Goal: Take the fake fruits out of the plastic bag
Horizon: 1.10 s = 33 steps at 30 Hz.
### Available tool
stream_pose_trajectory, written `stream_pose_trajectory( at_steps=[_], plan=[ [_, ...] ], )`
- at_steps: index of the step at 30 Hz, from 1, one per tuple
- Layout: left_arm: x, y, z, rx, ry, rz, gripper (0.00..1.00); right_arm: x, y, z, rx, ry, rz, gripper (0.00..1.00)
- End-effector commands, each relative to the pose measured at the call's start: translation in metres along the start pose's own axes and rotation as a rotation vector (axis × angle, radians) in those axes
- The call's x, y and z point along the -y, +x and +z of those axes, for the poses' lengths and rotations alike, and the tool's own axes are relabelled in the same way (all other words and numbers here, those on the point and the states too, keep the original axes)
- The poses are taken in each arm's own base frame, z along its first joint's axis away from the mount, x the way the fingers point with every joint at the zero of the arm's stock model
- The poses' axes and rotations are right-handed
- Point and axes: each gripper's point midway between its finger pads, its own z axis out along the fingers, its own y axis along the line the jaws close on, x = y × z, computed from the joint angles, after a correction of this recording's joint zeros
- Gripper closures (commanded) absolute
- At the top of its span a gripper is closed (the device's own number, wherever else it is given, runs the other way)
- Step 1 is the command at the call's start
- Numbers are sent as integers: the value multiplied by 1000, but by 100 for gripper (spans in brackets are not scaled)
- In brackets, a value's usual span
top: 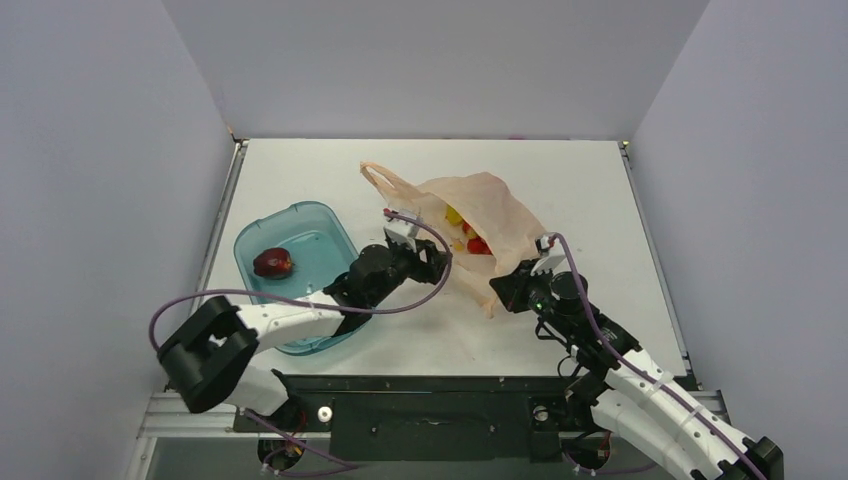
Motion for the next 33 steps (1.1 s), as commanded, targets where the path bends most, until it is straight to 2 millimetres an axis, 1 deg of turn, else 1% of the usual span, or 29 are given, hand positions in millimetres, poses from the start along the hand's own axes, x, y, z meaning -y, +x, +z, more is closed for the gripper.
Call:
stream_pose_trajectory(
  at_steps=[1,2,3,4,5,6,7,8,9,10,11,12,13,15,17,20,21,23,24,25,26,27,28,29,30,31,32,33],
  plan=[
    [25,-47,42,214,82,7,36,-15,-23,-5,56,-41,-12,100],
    [27,-41,55,208,90,3,36,-16,-24,-5,59,-43,-12,100],
    [32,-44,61,219,110,1,36,-17,-25,-5,60,-50,-11,100],
    [29,-32,71,201,106,1,36,-18,-24,-5,58,-52,-11,100],
    [33,-37,78,215,111,-1,35,-19,-24,-5,55,-57,-11,100],
    [29,-25,87,196,101,5,35,-19,-23,-4,52,-60,-11,100],
    [31,-30,92,210,102,3,34,-19,-22,-5,53,-61,-11,100],
    [28,-22,99,198,93,1,34,-19,-21,-5,50,-62,-11,100],
    [30,-28,104,211,95,-3,34,-18,-19,-5,49,-62,-10,100],
    [27,-20,110,191,85,-5,34,-17,-18,-6,45,-61,-10,100],
    [29,-27,115,202,87,-13,35,-16,-15,-6,41,-61,-10,100],
    [25,-19,120,176,68,-28,35,-15,-13,-6,38,-59,-10,100],
    [23,-19,126,172,58,-41,37,-14,-12,-6,36,-57,-9,100],
    [18,-12,132,147,25,-90,41,-14,-11,-7,37,-56,-8,100],
    [8,-6,132,136,-42,-170,45,-14,-12,-8,40,-58,-5,100],
    [1,-3,123,179,-114,-321,46,-15,-14,-8,48,-60,-3,100],
    [-2,1,118,180,-129,-347,48,-15,-14,-8,49,-60,-4,100],
    [-5,9,116,170,-147,-440,50,-15,-14,-7,51,-62,-1,100],
    [-6,11,117,164,-150,-462,50,-16,-15,-7,53,-66,1,100],
    [-11,15,119,154,-156,-520,50,-17,-15,-7,54,-69,2,100],
    [-8,15,122,143,-139,-556,49,-16,-14,-7,52,-70,1,100],
    [-15,20,126,131,-152,-619,48,-16,-13,-7,50,-70,0,100],
    [-13,19,130,125,-143,-645,44,-15,-12,-7,48,-69,-3,100],
    [-17,27,135,103,-148,-665,42,-15,-11,-7,44,-67,-4,100],
    [-13,20,142,111,-129,-670,40,-15,-11,-7,44,-67,-6,100],
    [-15,28,147,92,-127,-667,39,-15,-9,-7,41,-68,-6,100],
    [-14,23,152,100,-120,-675,38,-15,-10,-7,42,-70,-6,100],
    [-18,32,156,83,-134,-698,38,-16,-10,-7,42,-73,-5,100]
  ],
)
